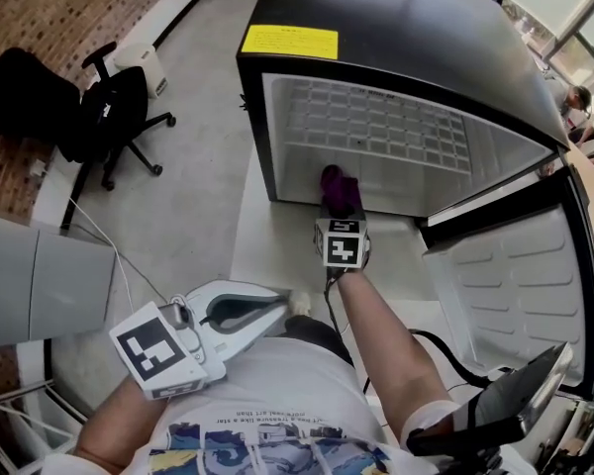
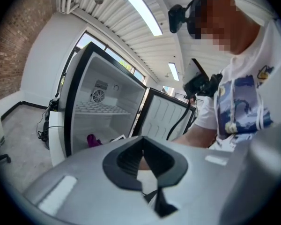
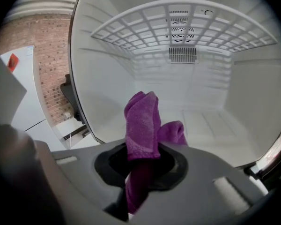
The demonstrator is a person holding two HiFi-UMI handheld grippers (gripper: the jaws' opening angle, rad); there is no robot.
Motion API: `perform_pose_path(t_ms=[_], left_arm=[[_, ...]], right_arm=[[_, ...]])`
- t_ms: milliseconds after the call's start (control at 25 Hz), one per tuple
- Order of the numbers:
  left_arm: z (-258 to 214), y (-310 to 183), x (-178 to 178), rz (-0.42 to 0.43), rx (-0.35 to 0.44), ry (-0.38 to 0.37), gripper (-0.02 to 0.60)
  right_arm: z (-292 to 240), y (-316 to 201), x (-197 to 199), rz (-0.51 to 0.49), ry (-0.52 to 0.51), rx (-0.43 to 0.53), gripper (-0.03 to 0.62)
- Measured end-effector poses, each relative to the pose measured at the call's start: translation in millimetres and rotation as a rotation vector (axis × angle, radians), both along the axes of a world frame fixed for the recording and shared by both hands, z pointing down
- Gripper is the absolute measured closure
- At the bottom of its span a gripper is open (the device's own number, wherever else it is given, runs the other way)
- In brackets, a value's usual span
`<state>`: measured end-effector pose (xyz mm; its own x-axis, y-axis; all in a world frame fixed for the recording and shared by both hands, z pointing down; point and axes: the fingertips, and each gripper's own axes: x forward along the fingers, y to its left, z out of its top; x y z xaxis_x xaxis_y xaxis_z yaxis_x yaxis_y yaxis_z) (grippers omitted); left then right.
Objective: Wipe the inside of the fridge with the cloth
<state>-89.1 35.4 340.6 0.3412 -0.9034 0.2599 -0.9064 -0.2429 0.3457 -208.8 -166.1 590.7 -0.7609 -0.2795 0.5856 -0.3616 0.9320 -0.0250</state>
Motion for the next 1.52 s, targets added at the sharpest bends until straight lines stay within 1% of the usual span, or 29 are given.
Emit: perform_pose_path(t_ms=[120,200,280,360,520,760,920,1000,1080,1200,1320,1400,1520], left_arm=[[-0.3,12.0,-3.2,-0.032,-0.001,-0.011,0.574],[-0.6,19.2,-4.5,-0.060,-0.009,-0.012,0.574],[1.9,25.9,-7.0,-0.084,-0.013,-0.030,0.574],[4.7,32.2,-8.3,-0.099,-0.015,-0.047,0.574],[5.1,43.2,-8.2,-0.120,-0.016,-0.048,0.574],[4.3,54.1,-2.3,-0.114,-0.011,-0.047,0.574],[0.9,60.8,3.0,-0.113,-0.001,-0.033,0.574],[1.2,65.3,4.9,-0.101,0.008,-0.038,0.575],[0.5,67.8,9.4,-0.066,0.021,-0.028,0.574],[0.2,73.6,19.8,-0.015,0.036,-0.011,0.574],[6.3,85.9,36.1,0.023,0.025,-0.004,0.575],[11.5,87.4,49.7,0.091,0.029,-0.002,0.574],[17.6,78.6,70.9,0.210,0.041,0.004,0.574]], right_arm=[[1.7,14.5,-11.5,-0.030,-0.013,-0.033,0.540],[4.9,24.3,-20.7,-0.058,-0.022,-0.068,0.540],[6.5,34.8,-30.0,-0.085,-0.031,-0.106,0.540],[7.4,44.2,-36.9,-0.105,-0.039,-0.131,0.540],[8.0,61.4,-44.7,-0.140,-0.044,-0.168,0.540],[0.1,90.7,-49.4,-0.235,-0.078,-0.262,0.540],[-13.4,99.3,-41.4,-0.264,-0.106,-0.272,0.540],[-26.7,99.6,-33.3,-0.255,-0.126,-0.253,0.540],[-45.5,94.1,-19.0,-0.227,-0.148,-0.205,0.540],[-81.4,88.3,10.5,-0.175,-0.195,-0.133,0.540],[-123.5,97.5,46.8,-0.155,-0.255,-0.073,0.540],[-155.5,94.3,80.1,-0.115,-0.294,-0.018,0.540],[-199.7,78.2,135.8,-0.025,-0.329,0.078,0.540]])
